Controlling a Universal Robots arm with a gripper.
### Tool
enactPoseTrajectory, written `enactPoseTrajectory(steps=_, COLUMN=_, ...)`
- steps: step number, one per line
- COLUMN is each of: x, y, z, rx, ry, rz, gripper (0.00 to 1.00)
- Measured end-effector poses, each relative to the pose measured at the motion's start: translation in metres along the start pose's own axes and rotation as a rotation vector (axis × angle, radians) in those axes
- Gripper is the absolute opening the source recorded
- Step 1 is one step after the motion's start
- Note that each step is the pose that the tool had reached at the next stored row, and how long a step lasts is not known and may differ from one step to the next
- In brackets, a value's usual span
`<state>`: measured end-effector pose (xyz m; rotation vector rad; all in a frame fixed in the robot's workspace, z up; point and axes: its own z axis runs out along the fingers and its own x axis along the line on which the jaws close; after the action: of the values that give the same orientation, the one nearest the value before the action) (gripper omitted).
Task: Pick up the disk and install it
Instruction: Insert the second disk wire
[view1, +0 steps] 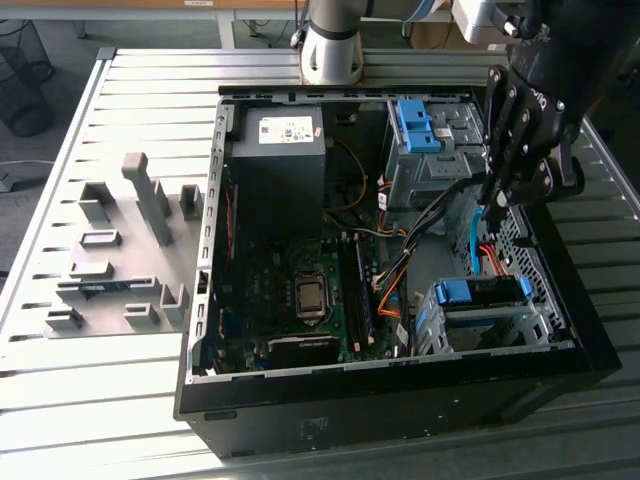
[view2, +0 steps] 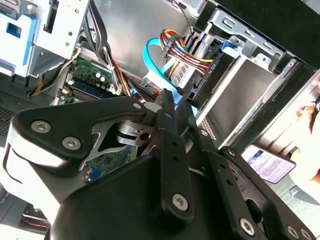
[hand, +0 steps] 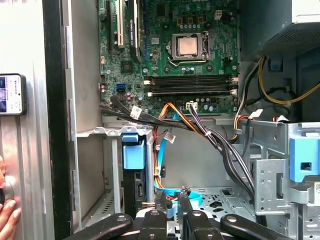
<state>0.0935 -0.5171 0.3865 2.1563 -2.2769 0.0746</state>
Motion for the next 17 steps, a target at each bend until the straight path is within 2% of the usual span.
enactPoseTrajectory(steps=1, x=-0.0002, y=-0.0002, z=0.0006, rx=0.0000, ry=0.0008, rz=0.001, gripper=0.24)
enactPoseTrajectory(steps=3, x=-0.0004, y=-0.0002, z=0.0021, rx=0.0002, ry=0.0081, rz=0.005, gripper=0.24)
enactPoseTrajectory(steps=6, x=-0.0008, y=-0.0004, z=0.0040, rx=0.0011, ry=0.0260, rz=0.009, gripper=0.24)
enactPoseTrajectory(steps=12, x=-0.0025, y=-0.0012, z=0.0093, rx=0.0024, ry=0.0520, rz=0.013, gripper=0.24)
enactPoseTrajectory(steps=17, x=-0.0029, y=-0.0018, z=0.0131, rx=0.0041, ry=0.0815, rz=0.015, gripper=0.24)
